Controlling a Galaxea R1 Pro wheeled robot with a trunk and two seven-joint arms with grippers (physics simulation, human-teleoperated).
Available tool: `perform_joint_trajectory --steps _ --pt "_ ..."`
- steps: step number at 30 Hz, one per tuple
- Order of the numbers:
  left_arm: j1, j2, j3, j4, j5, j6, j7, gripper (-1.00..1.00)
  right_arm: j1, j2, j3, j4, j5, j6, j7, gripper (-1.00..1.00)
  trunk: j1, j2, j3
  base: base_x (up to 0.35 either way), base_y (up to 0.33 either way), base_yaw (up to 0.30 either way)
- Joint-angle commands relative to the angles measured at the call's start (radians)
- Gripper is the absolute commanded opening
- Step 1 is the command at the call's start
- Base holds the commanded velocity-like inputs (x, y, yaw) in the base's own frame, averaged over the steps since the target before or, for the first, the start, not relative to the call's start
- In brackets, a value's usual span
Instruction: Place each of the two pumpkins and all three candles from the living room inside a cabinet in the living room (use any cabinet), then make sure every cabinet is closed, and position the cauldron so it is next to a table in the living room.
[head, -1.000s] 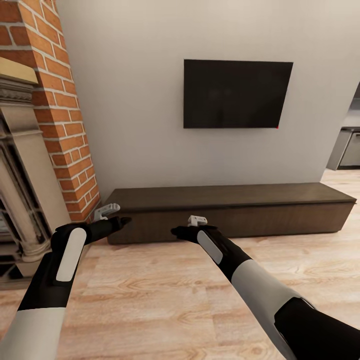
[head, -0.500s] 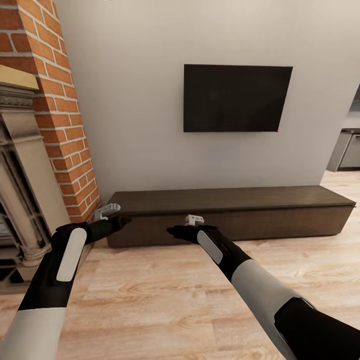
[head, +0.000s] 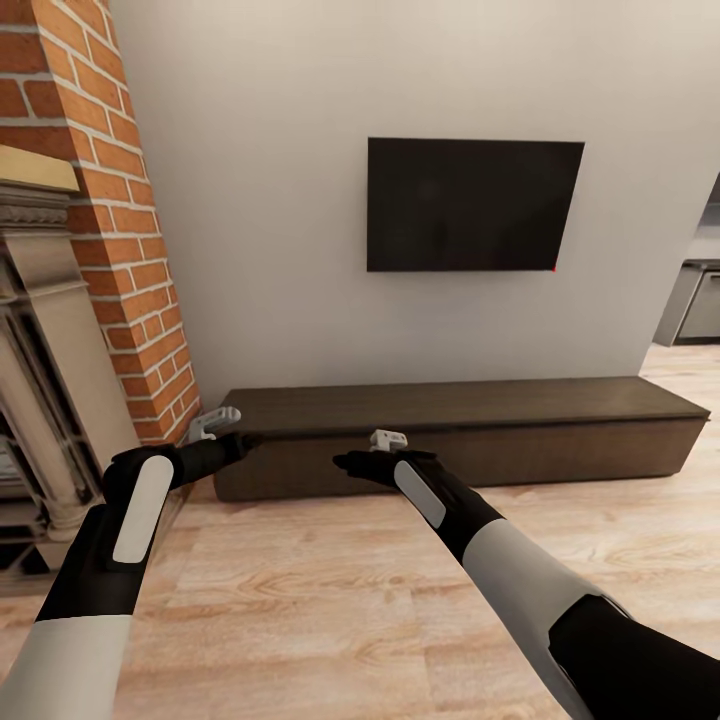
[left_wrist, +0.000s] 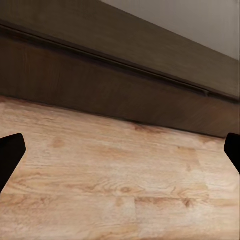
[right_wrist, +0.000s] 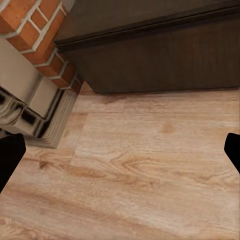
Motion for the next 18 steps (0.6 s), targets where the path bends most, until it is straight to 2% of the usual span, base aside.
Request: perform_joint_trajectory --steps 1,15,18 --pt "-0.001 0.000 0.000 -0.001 0.010 0.004 0.009 1.00 -0.001 0.000 0.003 -0.001 -0.006 0.002 -0.005 1.00 -0.004 0.007 0.002 0.000 0.000 0.000" --pt "-0.001 0.000 0.000 -0.001 0.010 0.004 0.010 1.00 -0.001 0.001 0.001 0.004 -0.005 0.004 -0.017 1.00 -0.058 0.105 0.046 0.000 0.000 0.000" --pt "-0.001 0.000 0.000 0.000 0.010 0.004 0.010 1.00 -0.001 0.002 -0.017 0.016 -0.005 0.012 -0.029 1.00 -0.069 0.126 0.055 0.000 0.000 0.000"
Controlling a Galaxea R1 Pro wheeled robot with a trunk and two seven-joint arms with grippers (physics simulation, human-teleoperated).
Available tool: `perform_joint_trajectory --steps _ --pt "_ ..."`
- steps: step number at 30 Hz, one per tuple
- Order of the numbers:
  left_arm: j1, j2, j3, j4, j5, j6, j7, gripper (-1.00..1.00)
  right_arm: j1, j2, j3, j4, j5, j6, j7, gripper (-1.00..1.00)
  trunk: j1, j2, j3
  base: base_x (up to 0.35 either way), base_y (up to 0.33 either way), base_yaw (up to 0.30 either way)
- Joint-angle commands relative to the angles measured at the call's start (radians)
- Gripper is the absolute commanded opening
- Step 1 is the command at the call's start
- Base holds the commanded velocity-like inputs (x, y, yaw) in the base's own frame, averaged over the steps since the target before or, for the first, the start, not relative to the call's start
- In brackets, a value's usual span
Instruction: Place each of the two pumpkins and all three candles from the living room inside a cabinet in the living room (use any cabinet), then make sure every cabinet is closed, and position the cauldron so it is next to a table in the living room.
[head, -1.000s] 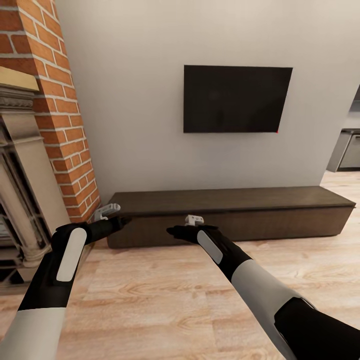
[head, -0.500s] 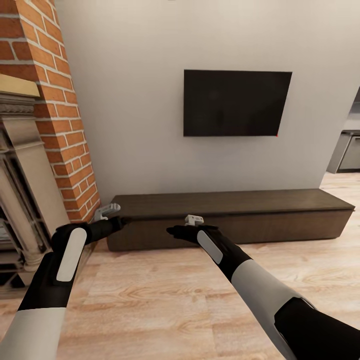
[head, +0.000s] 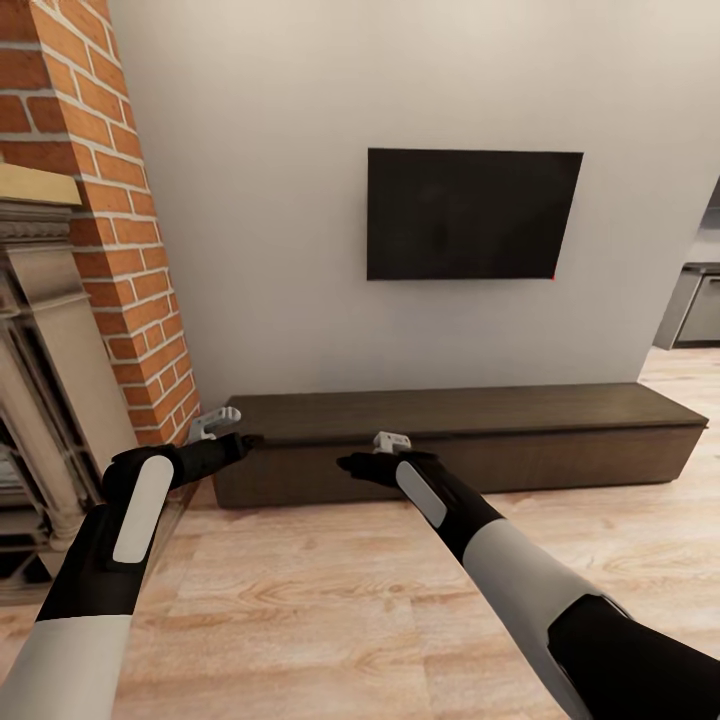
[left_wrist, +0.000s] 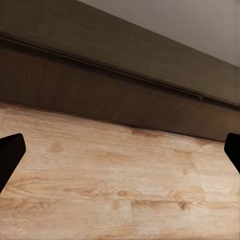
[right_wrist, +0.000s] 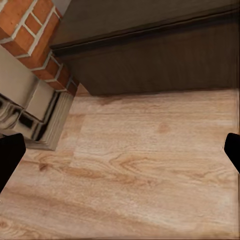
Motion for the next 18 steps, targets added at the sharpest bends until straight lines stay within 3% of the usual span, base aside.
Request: perform_joint_trajectory --steps 1,5,7,18 --pt "-0.001 0.000 0.000 -0.001 0.010 0.004 0.009 1.00 -0.001 0.000 -0.010 0.001 -0.009 0.004 -0.024 1.00 -0.004 0.007 0.002 0.000 0.000 0.000" --pt "-0.001 0.000 0.000 0.000 0.010 0.004 0.009 1.00 -0.001 0.000 -0.047 0.017 -0.011 0.005 -0.165 1.00 -0.019 0.035 0.015 0.000 0.000 0.000" --pt "0.000 0.000 0.000 0.000 0.010 0.004 0.009 1.00 -0.001 0.000 -0.052 0.022 -0.011 0.005 -0.203 1.00 -0.027 0.049 0.021 0.000 0.000 0.000" --pt "-0.006 0.001 -0.007 0.000 0.011 0.006 0.011 1.00 -0.001 -0.002 -0.056 0.117 -0.013 0.007 -0.228 1.00 -0.069 0.126 0.055 0.000 0.000 0.000"
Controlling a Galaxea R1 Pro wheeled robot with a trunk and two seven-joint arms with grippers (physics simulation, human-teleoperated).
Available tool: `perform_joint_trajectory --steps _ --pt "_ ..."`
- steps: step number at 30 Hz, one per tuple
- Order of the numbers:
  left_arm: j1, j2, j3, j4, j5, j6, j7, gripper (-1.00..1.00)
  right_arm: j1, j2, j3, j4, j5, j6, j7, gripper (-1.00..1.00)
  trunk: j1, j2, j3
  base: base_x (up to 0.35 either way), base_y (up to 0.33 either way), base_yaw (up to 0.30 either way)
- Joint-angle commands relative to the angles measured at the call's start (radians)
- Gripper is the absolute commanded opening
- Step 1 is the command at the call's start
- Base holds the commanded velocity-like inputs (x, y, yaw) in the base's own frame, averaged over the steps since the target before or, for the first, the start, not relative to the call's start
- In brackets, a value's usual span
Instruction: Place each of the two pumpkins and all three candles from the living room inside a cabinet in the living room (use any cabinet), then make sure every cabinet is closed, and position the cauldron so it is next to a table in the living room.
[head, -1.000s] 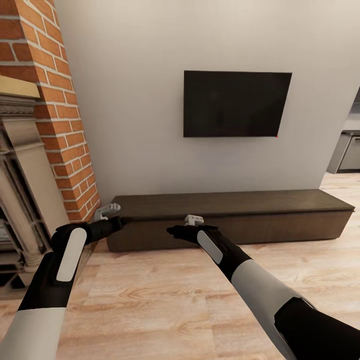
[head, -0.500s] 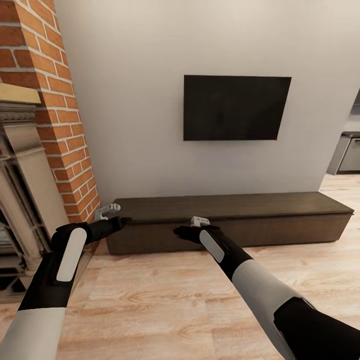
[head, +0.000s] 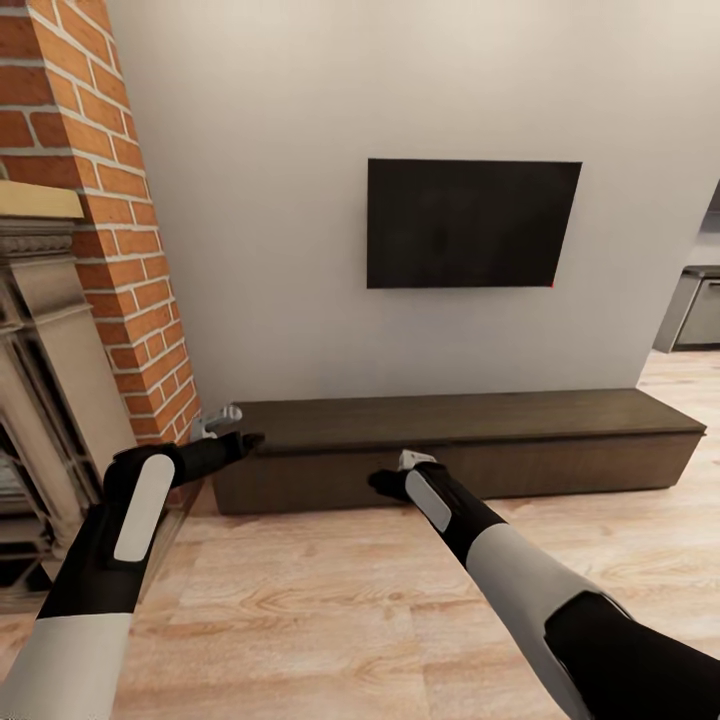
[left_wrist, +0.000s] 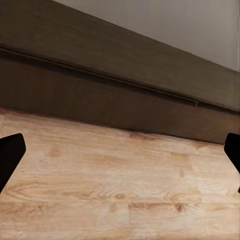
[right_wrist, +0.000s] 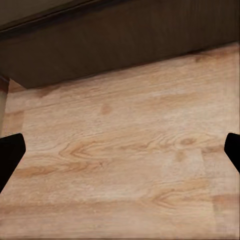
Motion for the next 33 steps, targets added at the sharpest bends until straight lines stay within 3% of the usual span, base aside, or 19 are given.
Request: perform_joint_trajectory --steps 1,5,10,11,12,14,17,22,25,30,33 --pt "-0.003 0.000 -0.001 -0.005 0.011 0.005 0.010 1.00 -0.001 -0.004 0.007 0.003 -0.012 0.002 -0.006 1.00 -0.004 0.007 0.002 0.000 0.000 0.000" --pt "-0.005 0.002 -0.029 0.019 0.014 0.009 0.014 1.00 0.002 -0.042 0.008 0.008 -0.015 0.049 -0.001 1.00 -0.019 0.035 0.015 0.000 0.000 0.000" --pt "0.002 0.021 -0.056 0.181 0.004 0.009 0.017 1.00 0.071 -0.088 0.000 0.004 -0.054 0.095 0.001 1.00 -0.039 0.070 0.030 0.000 0.000 0.000" --pt "0.004 0.064 -0.062 0.324 -0.001 0.005 0.013 1.00 0.143 -0.117 -0.001 -0.005 -0.059 0.094 0.001 1.00 -0.042 0.077 0.033 0.000 0.000 0.000" --pt "0.004 0.084 -0.065 0.435 -0.005 -0.004 0.012 1.00 0.175 -0.129 -0.001 -0.001 -0.059 0.092 0.001 1.00 -0.046 0.084 0.037 0.000 0.000 0.000" --pt "0.004 0.096 -0.069 0.581 -0.010 -0.042 0.011 1.00 0.204 -0.134 0.000 0.005 -0.055 0.089 -0.003 1.00 -0.054 0.098 0.043 0.000 0.000 0.000" --pt "0.005 0.100 -0.089 0.732 -0.037 -0.158 0.009 1.00 0.246 -0.136 0.004 0.008 -0.048 0.066 -0.006 1.00 -0.065 0.119 0.052 0.000 0.000 0.000" --pt "0.006 0.093 -0.175 0.949 -0.097 -0.332 0.005 1.00 0.327 -0.137 0.006 0.019 -0.035 -0.059 -0.006 1.00 -0.085 0.154 0.068 0.000 0.000 0.000" --pt "0.006 0.089 -0.239 1.098 -0.105 -0.484 -0.008 1.00 0.370 -0.137 0.006 0.061 -0.033 -0.161 -0.004 1.00 -0.096 0.175 0.077 0.000 0.000 0.000" --pt "0.007 0.083 -0.395 1.291 -0.107 -0.686 -0.079 1.00 0.388 -0.137 0.007 0.215 -0.033 -0.301 -0.002 1.00 -0.115 0.210 0.093 0.000 0.000 0.000" --pt "0.025 0.076 -0.429 1.381 -0.108 -0.797 -0.093 1.00 0.390 -0.136 0.007 0.304 -0.035 -0.378 -0.003 1.00 -0.127 0.231 0.102 0.000 0.000 0.000"
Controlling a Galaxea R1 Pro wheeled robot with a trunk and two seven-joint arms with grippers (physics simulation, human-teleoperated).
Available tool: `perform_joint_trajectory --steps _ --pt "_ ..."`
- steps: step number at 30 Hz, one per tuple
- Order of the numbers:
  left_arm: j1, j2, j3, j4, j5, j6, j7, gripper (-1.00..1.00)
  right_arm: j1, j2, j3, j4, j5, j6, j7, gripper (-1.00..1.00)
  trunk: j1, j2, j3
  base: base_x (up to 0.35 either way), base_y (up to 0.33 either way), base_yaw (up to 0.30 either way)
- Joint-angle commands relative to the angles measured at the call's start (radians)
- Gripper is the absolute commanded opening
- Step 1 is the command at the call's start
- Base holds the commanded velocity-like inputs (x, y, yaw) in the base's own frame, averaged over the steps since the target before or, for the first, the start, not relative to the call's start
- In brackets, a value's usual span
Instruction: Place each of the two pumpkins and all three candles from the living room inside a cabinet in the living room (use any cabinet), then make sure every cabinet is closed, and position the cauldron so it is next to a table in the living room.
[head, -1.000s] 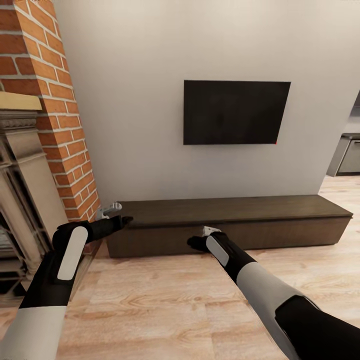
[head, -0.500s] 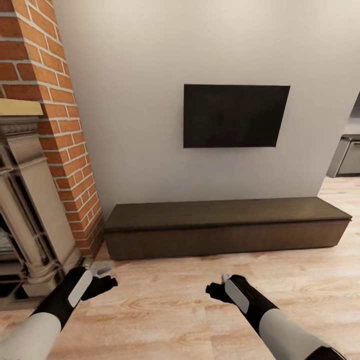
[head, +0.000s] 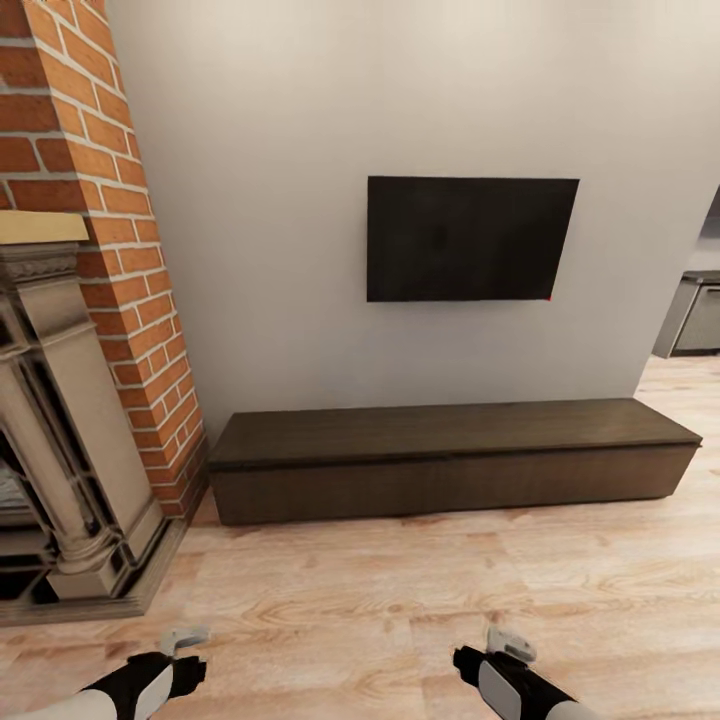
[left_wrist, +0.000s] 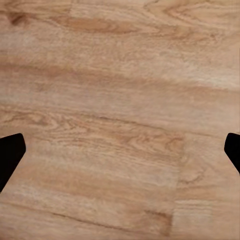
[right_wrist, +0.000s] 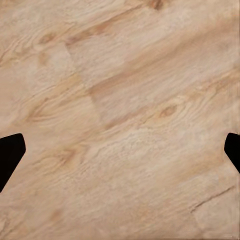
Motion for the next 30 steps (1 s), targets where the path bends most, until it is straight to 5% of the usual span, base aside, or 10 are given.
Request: perform_joint_trajectory --steps 1,5,9,16,25,30 --pt "0.015 -0.002 -0.014 0.012 0.008 -0.027 0.003 1.00 0.000 0.000 0.009 0.028 -0.005 -0.026 -0.007 1.00 -0.004 0.007 0.002 0.000 0.000 0.000" --pt "0.084 -0.018 -0.025 0.034 -0.036 -0.092 0.000 1.00 0.005 0.000 0.009 0.152 -0.007 -0.156 -0.004 1.00 -0.019 0.035 0.015 0.000 0.000 0.000" --pt "0.127 -0.038 -0.027 0.042 -0.069 -0.147 0.002 1.00 0.039 0.000 0.009 0.180 -0.005 -0.195 -0.003 1.00 -0.035 0.063 0.027 0.000 0.000 0.000" --pt "0.186 -0.052 -0.027 0.045 -0.070 -0.178 0.003 1.00 0.056 -0.002 0.010 0.188 -0.003 -0.244 -0.004 1.00 -0.062 0.112 0.049 0.000 0.000 0.000" --pt "0.301 -0.048 -0.025 0.045 -0.064 -0.226 0.004 1.00 0.198 -0.001 0.009 0.189 -0.003 -0.388 -0.004 1.00 -0.096 0.175 0.078 0.000 0.000 0.000" --pt "0.339 -0.038 -0.024 0.045 -0.066 -0.258 0.004 1.00 0.215 -0.002 0.009 0.206 -0.008 -0.410 -0.005 1.00 -0.115 0.210 0.093 0.000 0.000 0.000"
